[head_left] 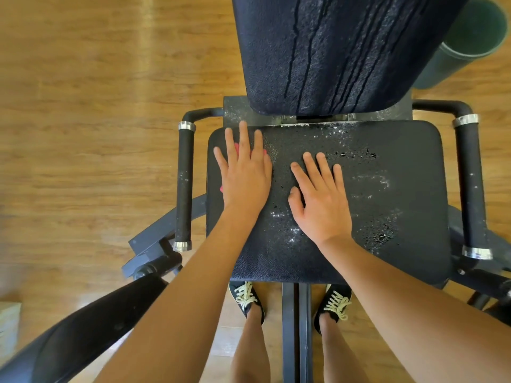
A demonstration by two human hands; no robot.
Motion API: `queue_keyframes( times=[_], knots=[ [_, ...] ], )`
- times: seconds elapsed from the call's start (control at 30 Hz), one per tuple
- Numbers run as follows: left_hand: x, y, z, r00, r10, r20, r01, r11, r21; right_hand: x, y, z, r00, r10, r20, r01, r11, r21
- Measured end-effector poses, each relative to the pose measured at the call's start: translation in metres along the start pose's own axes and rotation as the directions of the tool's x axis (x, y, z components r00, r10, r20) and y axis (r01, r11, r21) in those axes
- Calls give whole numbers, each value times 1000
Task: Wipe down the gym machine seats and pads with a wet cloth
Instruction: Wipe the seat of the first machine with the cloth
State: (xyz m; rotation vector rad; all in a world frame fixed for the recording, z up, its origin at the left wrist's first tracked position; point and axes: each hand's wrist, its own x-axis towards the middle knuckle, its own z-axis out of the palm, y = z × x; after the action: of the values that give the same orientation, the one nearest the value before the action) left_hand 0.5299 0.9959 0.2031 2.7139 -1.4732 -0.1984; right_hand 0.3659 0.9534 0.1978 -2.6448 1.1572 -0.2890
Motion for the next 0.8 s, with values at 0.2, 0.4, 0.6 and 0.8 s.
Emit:
queue_keyframes(
  times=[0.2, 0.4, 0.6, 0.8],
  knots=[
    [19, 5, 0, 998, -40, 44, 40, 999, -8, 1, 0, 2, 1000, -1, -2, 1, 1000, 0],
    [34, 6, 2, 999, -39, 25, 39, 999, -14, 0, 0, 2, 1000, -1, -5, 1, 1000, 6],
    [4, -1, -2, 996, 84, 37, -83, 996, -36, 0, 1, 0, 1000, 1, 2, -1, 1000, 11],
    [-37, -3, 0, 991, 102, 88, -100, 995, -23, 0, 0, -2, 1000, 4, 7, -5, 1000, 18]
  ],
)
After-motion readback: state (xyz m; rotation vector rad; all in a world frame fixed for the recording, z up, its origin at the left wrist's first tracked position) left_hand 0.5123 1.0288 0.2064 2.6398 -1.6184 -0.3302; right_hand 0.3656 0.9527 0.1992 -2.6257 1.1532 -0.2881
